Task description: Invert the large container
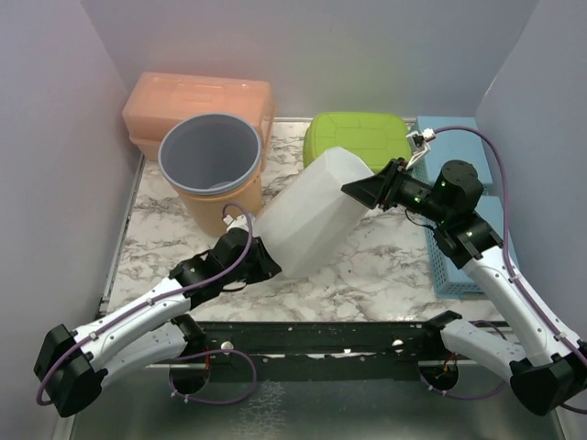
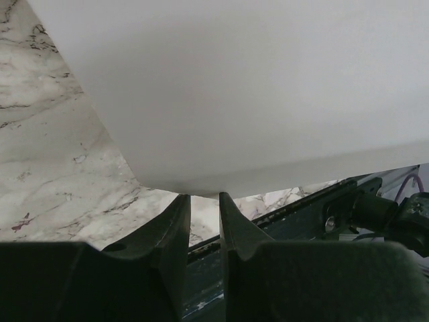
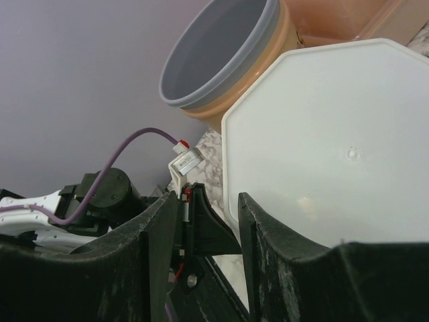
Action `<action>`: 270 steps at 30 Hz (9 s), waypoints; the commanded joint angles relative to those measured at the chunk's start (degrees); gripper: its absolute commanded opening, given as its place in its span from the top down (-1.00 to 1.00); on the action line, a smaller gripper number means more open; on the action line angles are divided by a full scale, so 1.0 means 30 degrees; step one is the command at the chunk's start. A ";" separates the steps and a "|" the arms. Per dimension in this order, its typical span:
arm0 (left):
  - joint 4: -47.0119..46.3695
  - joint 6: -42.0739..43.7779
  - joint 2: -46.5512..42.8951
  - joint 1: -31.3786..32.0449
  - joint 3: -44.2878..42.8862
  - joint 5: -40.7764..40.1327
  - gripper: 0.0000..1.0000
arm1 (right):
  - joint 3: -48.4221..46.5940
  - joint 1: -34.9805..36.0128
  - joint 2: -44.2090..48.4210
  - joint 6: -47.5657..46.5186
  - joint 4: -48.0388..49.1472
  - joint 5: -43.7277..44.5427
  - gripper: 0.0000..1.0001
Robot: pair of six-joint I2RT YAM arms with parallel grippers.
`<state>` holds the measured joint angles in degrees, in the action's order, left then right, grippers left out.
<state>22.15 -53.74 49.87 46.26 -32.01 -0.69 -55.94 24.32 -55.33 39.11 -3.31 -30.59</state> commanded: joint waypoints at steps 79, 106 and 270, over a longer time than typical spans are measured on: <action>1.1969 -0.1668 -0.2483 0.0150 -0.7041 -1.4288 -0.98 | -1.2843 1.4329 -1.3708 -1.0376 -1.3509 2.6223 -1.00; 0.8814 -0.1303 -0.2302 0.0135 -0.6346 -1.2141 -0.98 | -1.1564 1.0105 -0.8081 -0.6526 -0.8056 0.9219 -0.88; 0.3324 0.6724 0.3897 -2.0546 -1.3845 0.7725 0.84 | -1.8691 0.6338 -1.8555 0.2515 -0.4440 0.3138 0.86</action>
<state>35.90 -34.24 62.98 -15.79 -69.14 17.41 -108.71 42.57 -111.96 48.45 -19.88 -14.79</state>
